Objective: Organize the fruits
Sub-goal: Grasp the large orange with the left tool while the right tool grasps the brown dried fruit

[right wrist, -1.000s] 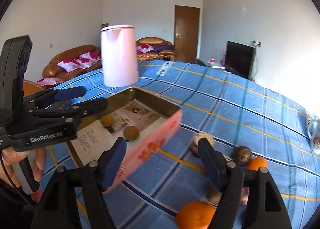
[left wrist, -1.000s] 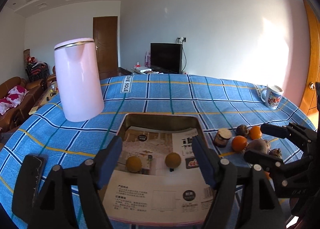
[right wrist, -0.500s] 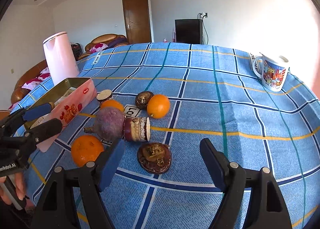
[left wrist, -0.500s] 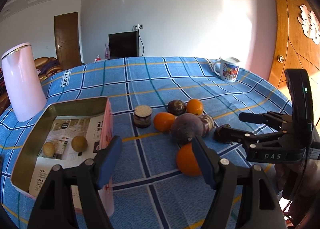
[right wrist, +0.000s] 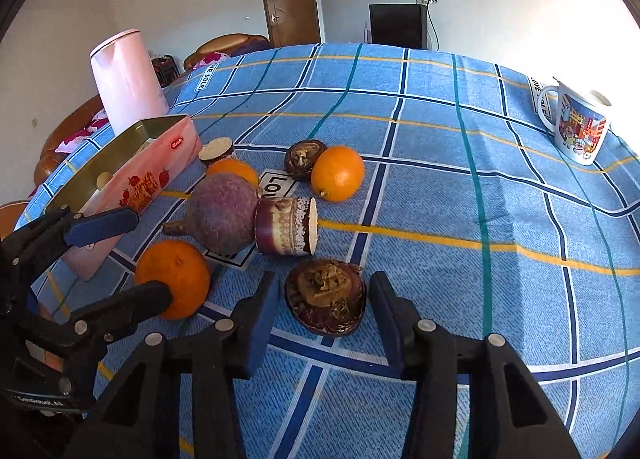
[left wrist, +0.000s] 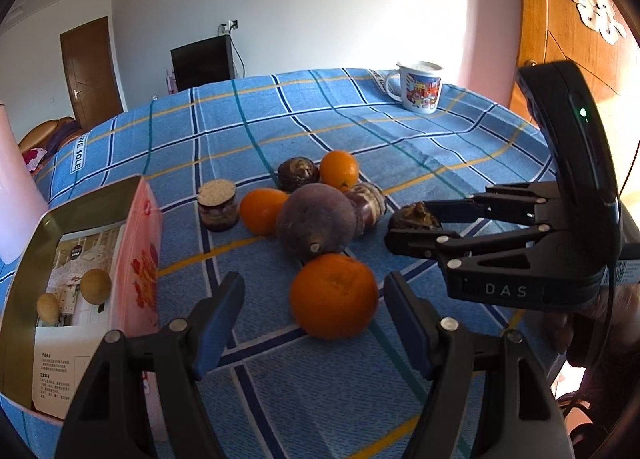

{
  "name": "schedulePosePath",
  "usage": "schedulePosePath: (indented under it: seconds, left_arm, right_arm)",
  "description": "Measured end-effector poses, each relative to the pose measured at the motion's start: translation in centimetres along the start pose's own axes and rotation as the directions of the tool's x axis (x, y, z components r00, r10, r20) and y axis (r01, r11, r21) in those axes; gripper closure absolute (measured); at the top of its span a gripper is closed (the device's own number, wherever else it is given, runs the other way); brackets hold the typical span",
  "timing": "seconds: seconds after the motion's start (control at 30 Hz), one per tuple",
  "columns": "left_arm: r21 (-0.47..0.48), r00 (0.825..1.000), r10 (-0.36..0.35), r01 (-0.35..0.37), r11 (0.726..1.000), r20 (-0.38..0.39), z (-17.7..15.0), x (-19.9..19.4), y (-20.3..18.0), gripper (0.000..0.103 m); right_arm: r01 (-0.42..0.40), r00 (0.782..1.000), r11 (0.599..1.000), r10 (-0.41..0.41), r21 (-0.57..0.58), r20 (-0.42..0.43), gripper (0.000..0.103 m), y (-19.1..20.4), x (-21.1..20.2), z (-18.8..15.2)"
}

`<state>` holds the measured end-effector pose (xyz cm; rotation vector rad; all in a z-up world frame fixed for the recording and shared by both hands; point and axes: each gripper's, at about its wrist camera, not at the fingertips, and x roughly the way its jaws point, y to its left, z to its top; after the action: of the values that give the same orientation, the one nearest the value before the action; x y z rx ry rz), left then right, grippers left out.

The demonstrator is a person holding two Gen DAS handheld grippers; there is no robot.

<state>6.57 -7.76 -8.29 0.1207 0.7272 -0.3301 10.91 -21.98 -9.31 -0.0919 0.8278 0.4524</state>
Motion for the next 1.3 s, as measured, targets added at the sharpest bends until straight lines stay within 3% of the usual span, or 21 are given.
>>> schedulePosePath:
  seconds: [0.1, 0.13, 0.17, 0.23, 0.37, 0.6, 0.9, 1.3]
  left_arm:
    - [-0.001, 1.000, -0.018, 0.018, 1.000, -0.012, 0.1, 0.3, -0.1, 0.030]
    - [0.004, 1.000, -0.019, 0.019, 1.000, -0.018, 0.1, 0.4, -0.2, 0.035]
    - [0.006, 0.999, -0.027, 0.028, 1.000, -0.022, 0.0, 0.5, -0.2, 0.047]
    - [0.013, 0.998, -0.048, 0.048, 0.999, -0.031, -0.1, 0.6, -0.3, 0.053]
    - [0.011, 0.999, -0.040, 0.040, 0.999, -0.017, -0.2, 0.3, -0.3, 0.054]
    - [-0.019, 0.997, 0.006, -0.004, 1.000, 0.076, -0.5, -1.1, 0.2, 0.054]
    - [-0.021, 0.983, 0.064, -0.061, 0.998, 0.173, -0.8, -2.5, 0.2, 0.054]
    - [-0.025, 0.966, 0.084, -0.081, 0.996, 0.243, -1.2, -3.5, 0.1, 0.054]
  right_arm:
    - [0.002, 1.000, 1.000, -0.002, -0.001, 0.001, 0.060, 0.0, 0.0, 0.0]
    - [0.000, 1.000, 1.000, 0.000, -0.001, 0.003, 0.061, -0.1, 0.0, 0.0]
    - [-0.004, 1.000, 1.000, 0.004, 0.002, 0.006, 0.061, -0.1, -0.1, -0.1]
    - [-0.013, 1.000, 1.000, 0.013, 0.008, 0.012, 0.061, -0.2, -0.2, -0.1]
    - [-0.028, 0.998, 1.000, 0.028, 0.011, 0.052, 0.061, -0.3, -0.8, -0.2]
    - [-0.047, 0.992, 0.999, 0.046, 0.004, 0.118, 0.061, -0.2, -1.7, -0.4]
    - [-0.056, 0.977, 0.998, 0.057, -0.009, 0.205, 0.061, 0.0, -3.0, -0.8]
    - [-0.033, 0.950, 0.999, 0.040, -0.026, 0.311, 0.061, 0.4, -4.7, -1.5]
